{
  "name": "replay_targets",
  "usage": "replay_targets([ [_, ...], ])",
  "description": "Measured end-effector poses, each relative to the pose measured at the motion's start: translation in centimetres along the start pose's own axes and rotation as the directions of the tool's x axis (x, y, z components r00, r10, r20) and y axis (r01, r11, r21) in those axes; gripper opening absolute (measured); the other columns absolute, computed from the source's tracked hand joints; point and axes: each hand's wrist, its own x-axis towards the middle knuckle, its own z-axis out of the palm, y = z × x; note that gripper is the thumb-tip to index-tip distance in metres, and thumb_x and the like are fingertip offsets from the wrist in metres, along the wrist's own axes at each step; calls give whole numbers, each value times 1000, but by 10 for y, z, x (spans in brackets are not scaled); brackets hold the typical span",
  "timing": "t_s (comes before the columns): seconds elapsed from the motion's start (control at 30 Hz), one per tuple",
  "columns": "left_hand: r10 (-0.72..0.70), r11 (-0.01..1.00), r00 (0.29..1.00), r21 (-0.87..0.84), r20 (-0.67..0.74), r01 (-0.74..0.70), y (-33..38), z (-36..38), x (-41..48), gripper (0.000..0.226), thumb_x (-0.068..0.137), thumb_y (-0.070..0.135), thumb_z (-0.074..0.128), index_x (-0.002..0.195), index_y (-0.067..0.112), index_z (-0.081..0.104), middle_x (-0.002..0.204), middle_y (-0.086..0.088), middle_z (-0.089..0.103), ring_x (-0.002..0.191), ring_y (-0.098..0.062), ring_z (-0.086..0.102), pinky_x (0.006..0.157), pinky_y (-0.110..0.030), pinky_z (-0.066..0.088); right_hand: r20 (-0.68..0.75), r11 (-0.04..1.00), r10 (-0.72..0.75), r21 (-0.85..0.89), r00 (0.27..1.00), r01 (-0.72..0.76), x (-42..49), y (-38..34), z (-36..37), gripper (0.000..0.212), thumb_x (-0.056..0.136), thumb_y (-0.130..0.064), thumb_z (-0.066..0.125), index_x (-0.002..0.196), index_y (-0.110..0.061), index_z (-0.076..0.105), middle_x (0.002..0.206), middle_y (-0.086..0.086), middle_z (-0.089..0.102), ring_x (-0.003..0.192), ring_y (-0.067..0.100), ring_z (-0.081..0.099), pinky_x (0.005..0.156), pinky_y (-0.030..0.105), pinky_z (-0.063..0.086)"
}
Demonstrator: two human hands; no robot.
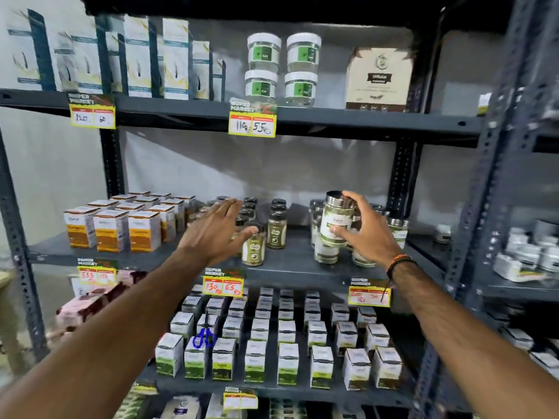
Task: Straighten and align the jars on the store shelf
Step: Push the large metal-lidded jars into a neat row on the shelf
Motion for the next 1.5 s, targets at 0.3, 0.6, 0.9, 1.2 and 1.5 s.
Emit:
replay_targets([
  [0.3,103,994,992,-45,71,-100,109,55,40,104,87,85,5,161,13,20,168,-9,27,154,-28,24,118,-49,34,-108,996,90,-1,990,-91,-18,66,-90,79,80,-37,82,144,-45,38,117,-20,61,105,8,63,91,25,46],
  [0.6,69,997,954,-43,292,-59,130,127,43,109,82,87,3,160,13,20,170,-8,22,154,-26,24,115,-50,40,-34,971,211,-104,977,-214,-46,138,-94,82,83,-16,84,150,-29,37,132,4,64,103,13,60,94,28,46],
  [0.9,85,996,920,-32,382,-78,123,158,47,95,92,81,19,162,17,17,171,-4,21,154,-23,23,111,-52,42,6,946,321,-61,947,-320,-52,173,-62,85,84,-12,82,150,-32,34,130,3,67,106,17,65,94,28,48],
  [1.2,82,997,950,-23,301,-79,120,166,44,96,89,85,14,158,20,26,166,-6,33,150,-25,34,111,-48,44,-133,879,472,-6,871,-477,-60,180,-48,113,71,-37,93,158,-17,26,147,9,56,132,25,55,110,41,42],
  [1.5,78,997,956,-7,282,-79,122,165,41,96,90,84,12,157,18,30,164,-8,36,148,-27,37,113,-46,42,-119,801,576,-113,808,-588,-57,186,-29,64,63,-36,97,115,-14,69,111,2,77,95,16,71,65,8,39],
])
